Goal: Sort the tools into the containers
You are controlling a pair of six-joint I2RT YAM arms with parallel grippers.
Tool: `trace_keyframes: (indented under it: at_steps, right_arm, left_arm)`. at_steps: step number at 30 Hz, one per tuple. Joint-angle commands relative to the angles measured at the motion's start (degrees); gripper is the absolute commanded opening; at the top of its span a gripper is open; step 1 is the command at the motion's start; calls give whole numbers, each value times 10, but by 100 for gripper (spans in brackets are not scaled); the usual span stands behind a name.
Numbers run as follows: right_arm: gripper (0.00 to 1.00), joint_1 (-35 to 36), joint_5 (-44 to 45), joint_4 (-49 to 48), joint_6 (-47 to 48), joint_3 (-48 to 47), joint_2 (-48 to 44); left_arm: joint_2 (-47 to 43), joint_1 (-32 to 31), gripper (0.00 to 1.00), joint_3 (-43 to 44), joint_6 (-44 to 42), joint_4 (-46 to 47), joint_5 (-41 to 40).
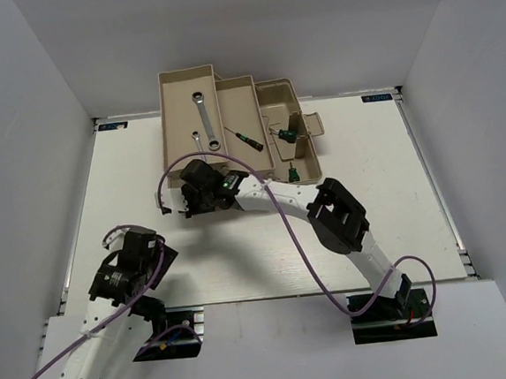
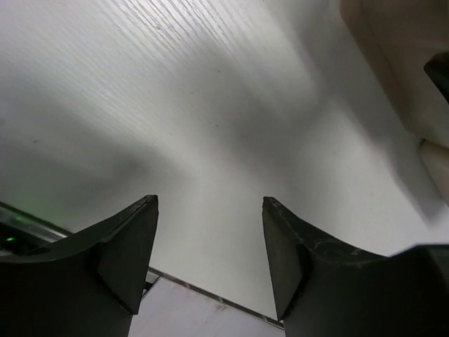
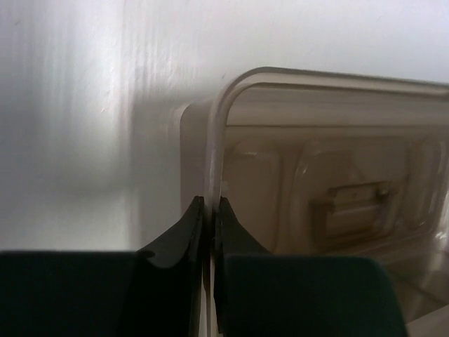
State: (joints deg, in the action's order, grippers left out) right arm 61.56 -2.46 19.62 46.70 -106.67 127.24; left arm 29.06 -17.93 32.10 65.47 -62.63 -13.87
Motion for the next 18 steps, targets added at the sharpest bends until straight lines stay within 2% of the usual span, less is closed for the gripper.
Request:
trace_keyframes:
  at_steps: [1, 6, 7, 9, 14, 16, 17, 18]
  right_arm:
    - [0, -6, 30, 30, -5, -4, -74]
    - [0, -22, -4, 74, -87, -76, -131]
    - [0, -26, -24, 80, -103, -86, -145]
    - [0, -37, -43, 86, -124, -86, -169]
    - [0, -50, -114, 71, -181, -12, -253]
    - [0, -64, -165, 54, -193, 30, -296]
    - [0, -71, -224, 49, -192, 64, -306]
    - [0, -75, -241, 47, -188, 100, -328]
  left_arm:
    - [5, 3, 71, -23, 16, 92, 41]
    - [79, 3, 71, -75, 21, 204, 93]
    - [93, 8, 69, -84, 21, 250, 102]
    - [120, 8, 68, -110, 21, 303, 127]
    - [228, 21, 65, -122, 27, 444, 164]
    - [255, 27, 65, -122, 27, 499, 187]
    - [287, 34, 65, -128, 27, 564, 197]
    - [308, 41, 65, -128, 27, 601, 211]
